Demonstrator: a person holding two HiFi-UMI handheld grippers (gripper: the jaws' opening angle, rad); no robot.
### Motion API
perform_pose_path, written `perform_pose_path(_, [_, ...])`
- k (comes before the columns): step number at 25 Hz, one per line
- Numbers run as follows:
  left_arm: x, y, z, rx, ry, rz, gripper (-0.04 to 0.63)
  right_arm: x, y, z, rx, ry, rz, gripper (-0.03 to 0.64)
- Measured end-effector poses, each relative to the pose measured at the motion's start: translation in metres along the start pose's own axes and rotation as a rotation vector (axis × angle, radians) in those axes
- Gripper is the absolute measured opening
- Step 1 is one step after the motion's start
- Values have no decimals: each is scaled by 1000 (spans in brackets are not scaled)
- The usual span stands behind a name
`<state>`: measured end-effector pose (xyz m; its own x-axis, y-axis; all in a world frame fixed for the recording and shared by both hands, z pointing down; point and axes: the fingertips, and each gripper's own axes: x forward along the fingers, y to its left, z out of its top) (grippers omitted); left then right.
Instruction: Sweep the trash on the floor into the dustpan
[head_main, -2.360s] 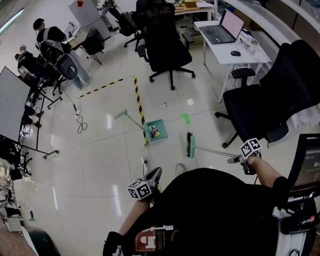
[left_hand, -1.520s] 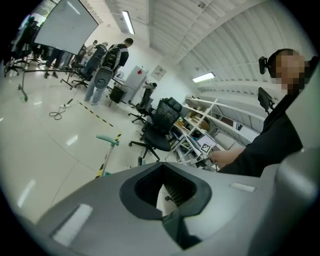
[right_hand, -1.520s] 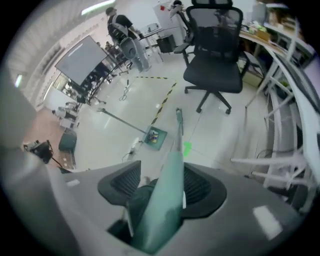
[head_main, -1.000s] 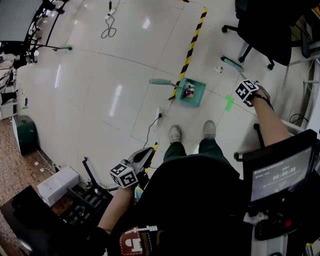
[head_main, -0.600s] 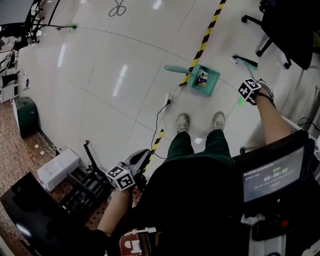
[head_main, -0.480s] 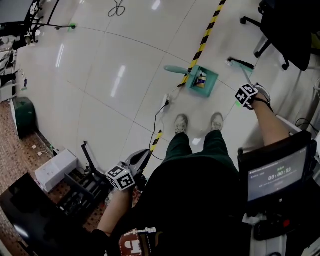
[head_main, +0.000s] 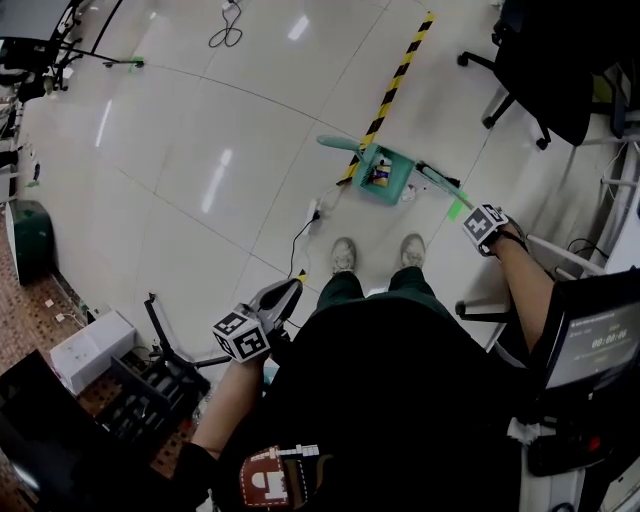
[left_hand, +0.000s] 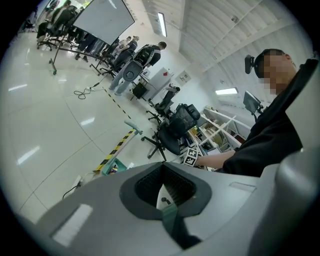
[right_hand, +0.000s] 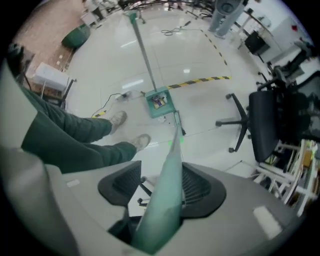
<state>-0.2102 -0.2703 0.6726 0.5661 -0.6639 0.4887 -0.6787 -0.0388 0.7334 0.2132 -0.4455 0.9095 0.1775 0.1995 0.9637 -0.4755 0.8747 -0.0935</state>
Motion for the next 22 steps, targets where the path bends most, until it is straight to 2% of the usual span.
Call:
perform_pose_path(3, [-7, 3, -4, 3, -21, -3, -2, -31, -14, -29, 225, 27, 29, 242])
perform_pose_path(6, [-14, 7, -3, -2, -51, -1, -2, -40, -12, -46, 428, 54, 138, 244])
perform_pose_path(9, [-20, 11, -3, -14, -78, 4, -2, -39, -4, -45, 583, 68, 235, 244])
perform_pose_path(16, [-60, 35, -17, -73, -129, 71, -2, -19, 38, 11, 786, 92, 388, 247])
perform_pose_path(22, [-92, 51, -37, -127, -155, 133, -2, -24, 34, 74, 947, 2, 469, 250])
